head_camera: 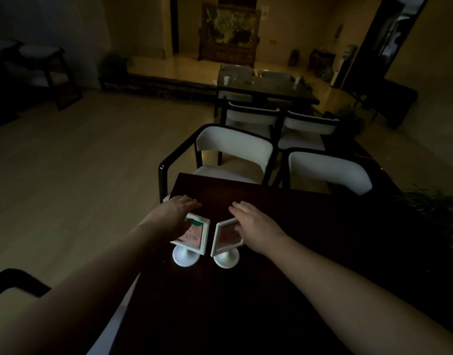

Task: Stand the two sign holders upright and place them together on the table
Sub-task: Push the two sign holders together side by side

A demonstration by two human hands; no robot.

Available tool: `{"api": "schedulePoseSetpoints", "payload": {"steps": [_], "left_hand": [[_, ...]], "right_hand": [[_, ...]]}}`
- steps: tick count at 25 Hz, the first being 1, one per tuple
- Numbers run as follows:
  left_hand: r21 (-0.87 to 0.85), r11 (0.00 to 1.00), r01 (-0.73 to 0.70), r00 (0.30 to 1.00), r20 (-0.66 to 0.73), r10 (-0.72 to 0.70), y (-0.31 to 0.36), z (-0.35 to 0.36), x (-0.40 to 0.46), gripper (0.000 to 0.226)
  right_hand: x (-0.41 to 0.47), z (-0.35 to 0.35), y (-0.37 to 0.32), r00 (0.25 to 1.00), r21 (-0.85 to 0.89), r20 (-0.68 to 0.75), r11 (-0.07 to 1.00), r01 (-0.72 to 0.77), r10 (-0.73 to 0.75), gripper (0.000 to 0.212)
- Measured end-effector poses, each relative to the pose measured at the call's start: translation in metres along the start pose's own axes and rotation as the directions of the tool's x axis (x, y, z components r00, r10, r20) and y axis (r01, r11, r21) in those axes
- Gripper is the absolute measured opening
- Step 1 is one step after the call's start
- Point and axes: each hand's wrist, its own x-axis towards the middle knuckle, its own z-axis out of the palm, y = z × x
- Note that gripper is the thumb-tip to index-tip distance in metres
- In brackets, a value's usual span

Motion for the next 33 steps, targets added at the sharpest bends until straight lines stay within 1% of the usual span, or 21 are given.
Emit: {"api": "schedulePoseSetpoints", "payload": {"steps": [3,6,11,19,25,33], "left_hand": [[0.006,1.000,0.023,0.999,0.039,-0.023,-0.003,0.000,0.004,0.050],[0.018,0.999,0.028,0.996,0.084,-0.029,-0.007,-0.001,0.008,0.045],[0.043,0.999,0.023,0.996,0.091,-0.027,-0.011,-0.002,0.012,0.033],[0.039,0.998,0.044,0.993,0.106,-0.048,-0.011,-0.005,0.013,0.030],[0.000,0.997,0.073,0.990,0.118,-0.072,-0.013,-0.004,0.012,0.028],[-0.005,0.995,0.099,0.985,0.143,-0.097,-0.014,-0.001,0.014,0.029]], "right_hand": [[0.010,0.002,-0.001,1.000,-0.022,0.027,1.000,0.009,-0.008,0.053],[0.014,0.004,-0.002,0.998,-0.081,0.062,0.997,0.013,-0.008,0.034],[0.018,0.005,-0.006,0.998,-0.149,0.060,0.989,-0.024,0.033,0.021],[0.022,0.008,-0.013,0.995,-0.114,0.043,0.990,-0.081,0.087,0.015],[0.024,0.013,-0.021,0.994,-0.117,0.021,0.988,-0.104,0.107,0.014],[0.026,0.012,-0.023,0.991,-0.128,0.038,0.984,-0.123,0.129,0.017]]}}
